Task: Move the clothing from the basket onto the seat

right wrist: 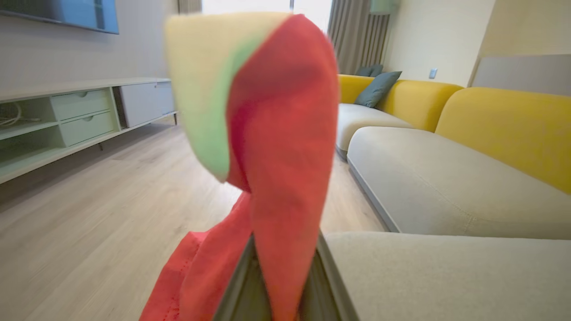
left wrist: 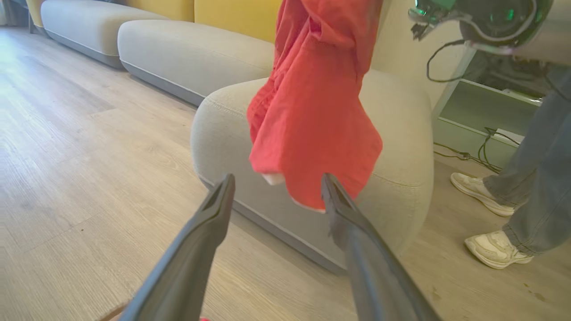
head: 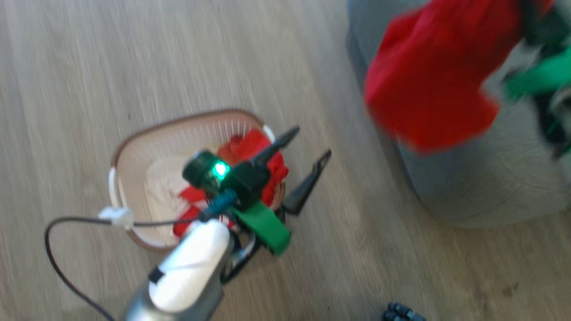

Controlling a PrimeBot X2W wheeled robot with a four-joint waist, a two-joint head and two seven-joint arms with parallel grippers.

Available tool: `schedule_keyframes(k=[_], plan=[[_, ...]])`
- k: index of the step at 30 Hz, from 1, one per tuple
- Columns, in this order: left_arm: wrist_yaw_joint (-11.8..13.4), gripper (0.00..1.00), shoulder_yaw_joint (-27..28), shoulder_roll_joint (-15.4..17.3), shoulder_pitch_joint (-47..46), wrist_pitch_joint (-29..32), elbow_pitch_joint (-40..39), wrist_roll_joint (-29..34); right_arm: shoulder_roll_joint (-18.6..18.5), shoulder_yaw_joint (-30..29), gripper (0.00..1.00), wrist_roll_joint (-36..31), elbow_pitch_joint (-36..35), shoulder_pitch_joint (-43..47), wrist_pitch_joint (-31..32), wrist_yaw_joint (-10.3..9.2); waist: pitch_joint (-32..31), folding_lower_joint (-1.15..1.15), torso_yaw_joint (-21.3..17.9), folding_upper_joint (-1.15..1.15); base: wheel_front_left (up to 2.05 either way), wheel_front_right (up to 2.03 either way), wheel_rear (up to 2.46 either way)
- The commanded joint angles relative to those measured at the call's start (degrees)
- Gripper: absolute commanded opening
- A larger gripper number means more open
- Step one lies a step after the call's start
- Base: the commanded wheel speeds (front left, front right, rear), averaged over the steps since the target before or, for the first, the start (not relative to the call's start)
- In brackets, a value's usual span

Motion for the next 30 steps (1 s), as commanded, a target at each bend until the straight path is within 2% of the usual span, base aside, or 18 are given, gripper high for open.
schedule_keyframes(k=[1,9,12,13,16,18,21,25,26,28,29,30], plan=[[-0.06,1.0,2.18,0.32,-3.03,-0.71,-2.07,0.52,-1.47,-1.48,0.0,0.42,0.59,-5.11,-0.38,-0.01,7.71,-0.02,3.07,0.0,0.0,0.0,0.0],[0.03,1.0,4.38,0.98,-5.23,-0.71,-2.75,2.17,-8.63,-13.76,0.0,1.24,11.72,-26.17,-0.37,-0.01,19.13,-0.02,5.39,0.0,0.0,0.0,0.0],[0.06,1.0,5.01,1.19,-5.87,-0.71,-3.44,2.99,-12.1,-18.58,0.0,-0.57,16.65,-33.33,-0.08,-0.01,22.95,-0.02,6.08,0.0,0.0,0.0,0.0],[0.06,1.0,5.01,1.19,-5.87,-0.71,-3.44,2.99,-12.1,-18.58,0.0,-0.57,16.65,-33.33,-0.08,-0.01,22.95,-0.02,6.08,0.0,0.0,0.0,0.0],[0.16,1.0,5.46,1.59,-6.49,-0.71,-4.49,3.97,-16.57,-23.18,0.0,-2.75,21.31,-38.28,0.41,-0.01,26.53,-0.02,6.9,0.0,0.0,0.0,0.0],[0.45,1.0,6.15,2.34,-6.65,-0.71,-5.14,4.47,-18.18,-26.83,0.0,-3.83,24.83,-40.21,0.3,-0.01,28.7,-0.02,6.87,0.0,0.0,0.0,0.0],[0.96,1.0,7.32,3.57,-6.16,-0.71,-5.83,4.72,-17.57,-30.65,0.0,-5.37,30.88,-39.44,0.04,-0.01,30.88,-0.02,6.27,0.0,0.0,0.0,0.0],[1.39,1.0,7.79,5.14,-4.72,-0.71,-6.02,5.14,-12.94,-33.96,0.0,-6.26,36.67,-35.26,-0.31,-0.01,32.2,-0.02,4.86,0.0,0.0,0.0,0.0],[1.43,1.0,7.66,5.54,-4.32,-0.71,-6.02,5.3,-11.95,-34.93,0.07,-6.5,36.67,-34.13,-0.33,-0.01,32.29,-0.02,4.51,0.0,0.0,0.0,0.0],[1.59,1.0,7.62,6.25,-3.61,-0.69,-6.27,5.42,-9.79,-36.64,0.47,-7.05,36.34,-31.93,-0.35,-0.01,32.27,-0.02,3.81,0.0,0.0,0.0,0.0],[1.74,1.0,7.78,6.64,-3.3,-0.66,-6.42,5.39,-8.84,-37.09,1.0,-7.6,35.97,-30.93,-0.35,-0.01,32.11,-0.02,3.42,0.0,0.0,0.0,0.0],[1.92,1.0,8.08,7.07,-3.06,-0.58,-6.59,5.29,-7.85,-37.54,1.0,-8.01,35.42,-30.05,-0.36,-0.01,31.91,-0.02,2.96,0.0,0.0,0.0,0.0]])
